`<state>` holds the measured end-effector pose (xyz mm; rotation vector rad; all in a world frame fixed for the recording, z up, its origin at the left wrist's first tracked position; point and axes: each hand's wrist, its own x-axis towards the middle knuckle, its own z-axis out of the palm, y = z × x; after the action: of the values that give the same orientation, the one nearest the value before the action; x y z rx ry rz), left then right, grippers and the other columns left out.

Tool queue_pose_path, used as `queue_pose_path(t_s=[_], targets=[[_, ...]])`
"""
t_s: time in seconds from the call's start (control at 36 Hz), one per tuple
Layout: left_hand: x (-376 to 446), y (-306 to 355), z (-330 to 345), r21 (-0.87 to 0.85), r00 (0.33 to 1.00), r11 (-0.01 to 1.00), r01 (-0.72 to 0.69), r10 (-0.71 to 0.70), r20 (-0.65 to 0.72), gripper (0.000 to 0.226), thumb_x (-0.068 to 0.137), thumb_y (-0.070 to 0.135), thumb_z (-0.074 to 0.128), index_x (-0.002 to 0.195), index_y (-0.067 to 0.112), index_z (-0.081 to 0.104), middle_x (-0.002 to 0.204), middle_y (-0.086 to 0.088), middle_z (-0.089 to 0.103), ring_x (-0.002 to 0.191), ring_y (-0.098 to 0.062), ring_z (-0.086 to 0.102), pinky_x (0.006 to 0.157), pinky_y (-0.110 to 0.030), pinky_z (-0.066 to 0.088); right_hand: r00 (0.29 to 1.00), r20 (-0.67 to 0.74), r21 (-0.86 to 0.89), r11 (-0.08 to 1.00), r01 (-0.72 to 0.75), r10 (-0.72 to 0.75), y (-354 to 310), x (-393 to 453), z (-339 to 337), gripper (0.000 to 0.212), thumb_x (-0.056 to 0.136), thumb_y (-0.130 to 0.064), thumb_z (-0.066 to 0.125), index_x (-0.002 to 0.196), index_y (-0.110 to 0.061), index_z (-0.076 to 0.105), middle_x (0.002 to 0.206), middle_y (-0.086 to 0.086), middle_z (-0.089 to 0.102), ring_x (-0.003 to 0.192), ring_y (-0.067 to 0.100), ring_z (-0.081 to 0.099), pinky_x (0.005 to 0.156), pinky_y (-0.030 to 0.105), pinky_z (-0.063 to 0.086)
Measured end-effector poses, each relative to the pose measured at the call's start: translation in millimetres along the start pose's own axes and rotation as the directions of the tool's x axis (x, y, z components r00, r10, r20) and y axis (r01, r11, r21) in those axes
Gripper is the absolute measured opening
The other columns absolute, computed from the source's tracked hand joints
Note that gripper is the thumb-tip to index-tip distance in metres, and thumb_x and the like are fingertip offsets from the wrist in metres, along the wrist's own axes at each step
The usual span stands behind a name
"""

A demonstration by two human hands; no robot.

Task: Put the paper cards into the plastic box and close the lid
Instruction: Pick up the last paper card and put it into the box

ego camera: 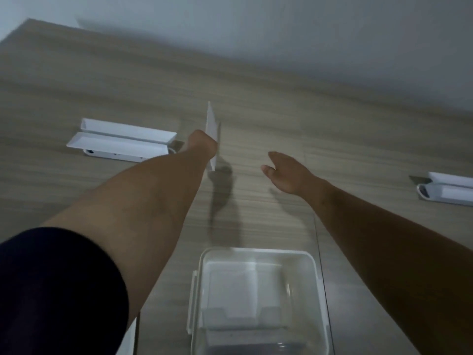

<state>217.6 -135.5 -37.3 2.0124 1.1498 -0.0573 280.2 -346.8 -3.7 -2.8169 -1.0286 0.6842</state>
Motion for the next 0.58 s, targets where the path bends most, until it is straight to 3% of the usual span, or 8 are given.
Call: queue_pose_path(t_s=[0.06,0.14,0.19,0.31,0.47,0.53,0.58], targets=[[-1.7,-0.2,-2.1,0.02,0.999,0.999,-0.026,0.027,-0.024,0.035,0.093,0.011,0.046,0.121,-0.003,0.061,0.124,-0.021,0.064,0.115,-0.037,0.061,0.085,-0.038,0.05,1.0,-0.019,-0.005,1.0,-0.001,0.001,0.7,-3.4,-3.9,0.064,0.1,-0.043,0.033,0.151,-0.008,0.019,0.161,0.011,0.02,0.148,0.026,0.019,0.122,0.038,0.016],[-12.0,1.2,-13.6,0.064,0.986,0.986,-0.156,0.159,-0.05,0.03,0.091,0.013,0.05,0.111,0.002,0.069,0.113,-0.016,0.071,0.102,-0.032,0.069,0.072,-0.034,0.052,0.999,-0.054,-0.023,1.0,-0.002,0.0,2.0,-7.6,-11.0,0.066,0.098,-0.042,0.04,0.15,-0.007,0.019,0.16,0.012,0.022,0.147,0.027,0.021,0.121,0.04,0.019],[-19.8,4.2,-24.1,0.081,0.963,0.961,-0.263,0.266,-0.033,0.027,0.089,0.013,0.053,0.104,0.003,0.073,0.107,-0.016,0.074,0.097,-0.031,0.071,0.072,-0.033,0.056,0.996,-0.087,-0.03,1.0,-0.005,0.002,0.9,-12.2,-18.8,0.072,0.095,-0.042,0.047,0.151,-0.007,0.018,0.16,0.012,0.02,0.148,0.027,0.02,0.121,0.041,0.019],[-48.7,13.5,-49.0,0.166,0.897,0.882,-0.441,0.437,0.062,0.025,0.088,0.014,0.058,0.104,0.006,0.075,0.106,-0.014,0.074,0.101,-0.029,0.068,0.079,-0.028,0.049,0.977,-0.213,0.003,1.0,0.018,-0.017,-3.2,-27.6,-33.8,0.077,0.089,-0.037,0.057,0.15,-0.008,0.02,0.159,0.012,0.022,0.147,0.027,0.021,0.121,0.04,0.02],[-110.5,31.7,-75.6,0.235,0.837,0.803,-0.548,0.525,0.157,0.026,0.088,0.014,0.064,0.112,0.01,0.072,0.112,-0.011,0.073,0.105,-0.024,0.065,0.083,-0.025,0.043,0.941,-0.329,0.042,0.995,0.091,-0.072,-11.7,-63.6,-55.5,0.075,0.091,-0.037,0.057,0.149,-0.007,0.021,0.158,0.014,0.023,0.146,0.03,0.021,0.12,0.042,0.02],[-140.6,35.4,-81.3,0.246,0.82,0.783,-0.572,0.548,0.162,0.024,0.088,0.014,0.064,0.11,0.01,0.073,0.109,-0.011,0.073,0.101,-0.023,0.065,0.084,-0.026,0.047,0.935,-0.348,0.104,0.989,0.108,-0.065,-11.9,-84.2,-59.5,0.068,0.093,-0.038,0.054,0.147,-0.007,0.027,0.156,0.015,0.028,0.144,0.032,0.026,0.118,0.042,0.024],[-165.4,36.5,-86.1,0.237,0.813,0.778,-0.581,0.563,0.146,0.023,0.088,0.013,0.064,0.109,0.01,0.073,0.108,-0.01,0.073,0.096,-0.02,0.064,0.083,-0.027,0.047,0.921,-0.384,0.149,0.981,0.125,-0.059,-10.9,-99.7,-62.7,0.053,0.094,-0.034,0.053,0.138,-0.006,0.045,0.145,0.017,0.043,0.134,0.034,0.041,0.109,0.041,0.035]])
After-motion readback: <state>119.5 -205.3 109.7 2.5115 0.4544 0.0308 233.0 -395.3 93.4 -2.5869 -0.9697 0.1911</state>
